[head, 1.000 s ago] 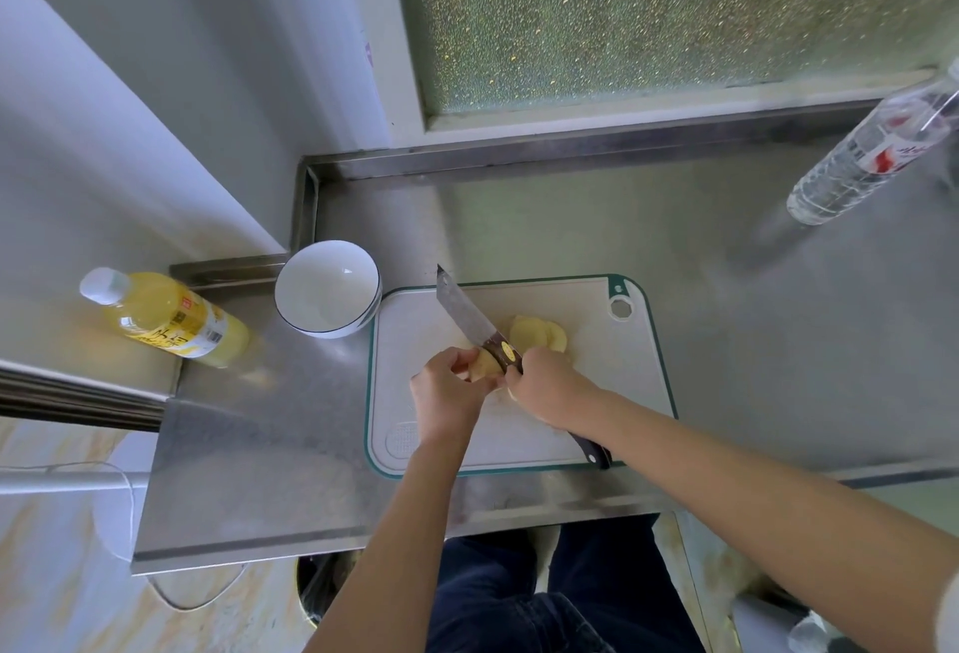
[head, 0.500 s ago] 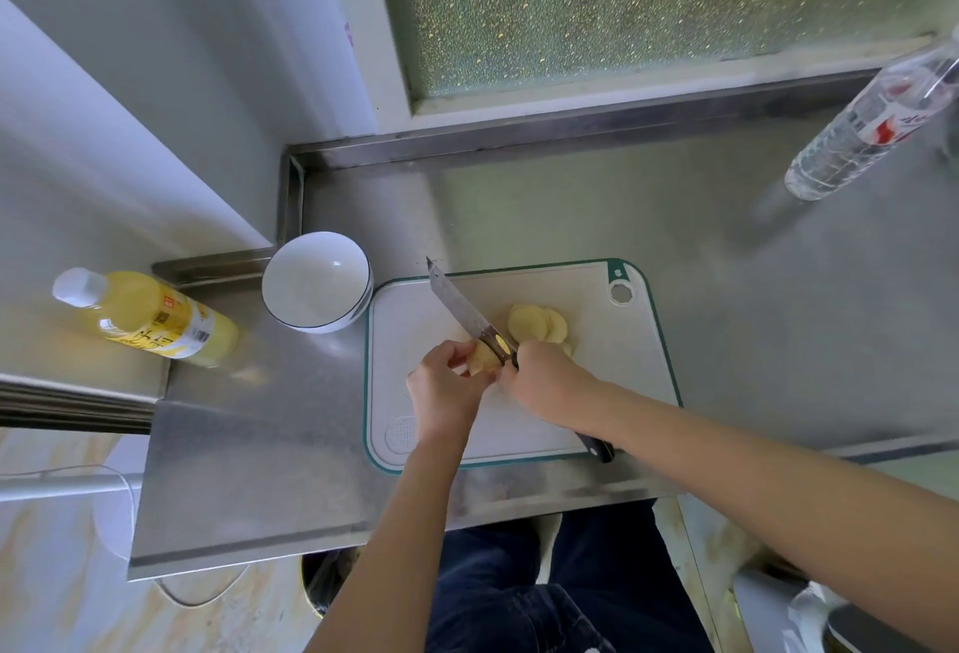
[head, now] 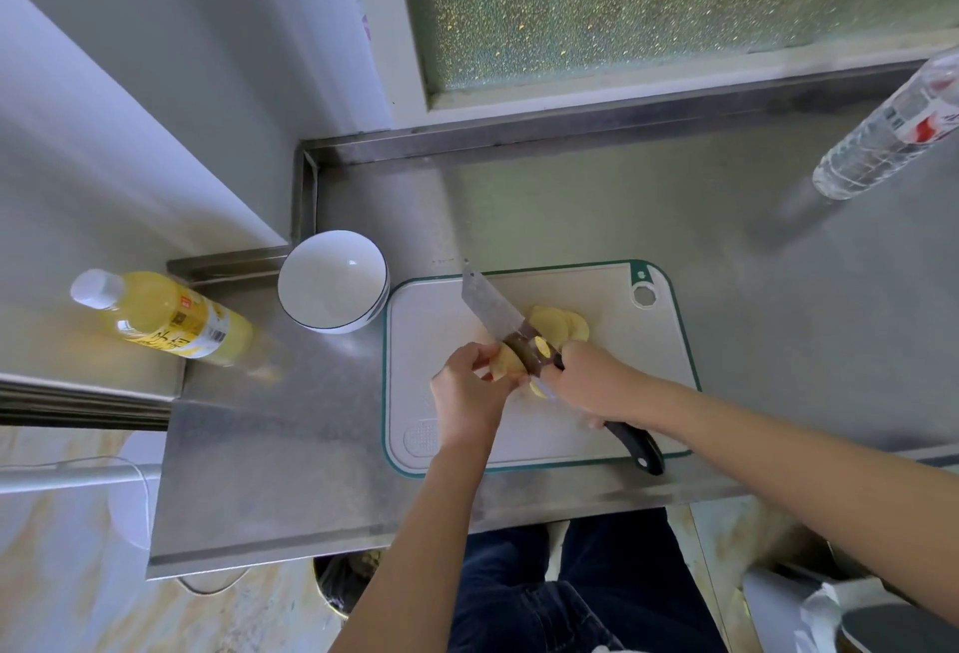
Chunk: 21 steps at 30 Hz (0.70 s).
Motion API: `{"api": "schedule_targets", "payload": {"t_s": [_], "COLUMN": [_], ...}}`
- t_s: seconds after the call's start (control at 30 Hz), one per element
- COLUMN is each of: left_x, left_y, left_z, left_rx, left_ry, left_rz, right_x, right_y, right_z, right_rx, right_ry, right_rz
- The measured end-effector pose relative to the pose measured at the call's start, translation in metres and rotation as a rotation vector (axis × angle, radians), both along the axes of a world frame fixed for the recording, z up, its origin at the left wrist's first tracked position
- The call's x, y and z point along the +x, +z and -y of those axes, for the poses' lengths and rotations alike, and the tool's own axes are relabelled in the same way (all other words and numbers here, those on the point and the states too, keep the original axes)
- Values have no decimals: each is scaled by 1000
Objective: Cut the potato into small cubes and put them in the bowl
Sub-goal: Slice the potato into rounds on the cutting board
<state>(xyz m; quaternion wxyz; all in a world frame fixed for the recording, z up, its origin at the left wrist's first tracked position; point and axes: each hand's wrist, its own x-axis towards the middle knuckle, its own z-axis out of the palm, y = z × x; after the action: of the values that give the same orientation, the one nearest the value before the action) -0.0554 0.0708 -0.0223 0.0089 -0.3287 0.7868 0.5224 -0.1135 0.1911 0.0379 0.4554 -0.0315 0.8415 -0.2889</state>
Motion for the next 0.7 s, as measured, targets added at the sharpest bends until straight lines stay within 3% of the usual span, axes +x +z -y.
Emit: {"api": "schedule_targets", "payload": {"t_s": [0.07, 0.23, 0.7], "left_x": [0, -3, -3], "left_y": [0, 1, 0], "left_z": [0, 1, 2], "left_rx": [6, 13, 7], "left_ry": [-5, -3, -10], "left_rz": [3, 11, 21], "right_x": [2, 25, 35], "right_y": [5, 2, -16], "right_z": [-12, -22, -16], "right_rx": [-18, 110, 50], "right_ry": [-39, 112, -28], "right_rz": [60, -100, -125]}}
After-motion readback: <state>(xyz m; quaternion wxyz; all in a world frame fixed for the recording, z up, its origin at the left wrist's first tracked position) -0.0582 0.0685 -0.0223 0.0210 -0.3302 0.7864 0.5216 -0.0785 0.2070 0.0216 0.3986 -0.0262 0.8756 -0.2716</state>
